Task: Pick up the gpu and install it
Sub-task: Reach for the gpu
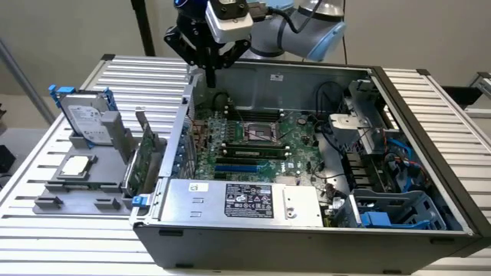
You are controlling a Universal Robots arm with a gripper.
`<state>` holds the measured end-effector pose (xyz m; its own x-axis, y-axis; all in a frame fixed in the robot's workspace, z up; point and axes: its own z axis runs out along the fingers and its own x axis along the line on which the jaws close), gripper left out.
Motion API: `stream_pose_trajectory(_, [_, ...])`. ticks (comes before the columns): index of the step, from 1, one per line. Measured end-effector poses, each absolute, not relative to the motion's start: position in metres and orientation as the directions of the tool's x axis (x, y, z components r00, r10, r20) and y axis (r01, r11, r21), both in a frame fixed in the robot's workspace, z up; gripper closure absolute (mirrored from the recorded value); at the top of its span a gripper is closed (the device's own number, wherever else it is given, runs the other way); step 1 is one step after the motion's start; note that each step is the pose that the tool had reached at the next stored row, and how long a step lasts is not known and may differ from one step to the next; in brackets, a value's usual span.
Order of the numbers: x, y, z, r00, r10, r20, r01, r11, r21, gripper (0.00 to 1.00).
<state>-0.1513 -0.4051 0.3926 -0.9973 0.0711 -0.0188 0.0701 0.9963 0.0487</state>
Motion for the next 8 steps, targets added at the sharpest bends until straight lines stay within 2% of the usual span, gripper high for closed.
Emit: stream_pose_trajectory(8, [-0.187,-0.415,0.393,-0.997,0.071,-0.019,0.07,0.996,0.049,1.0])
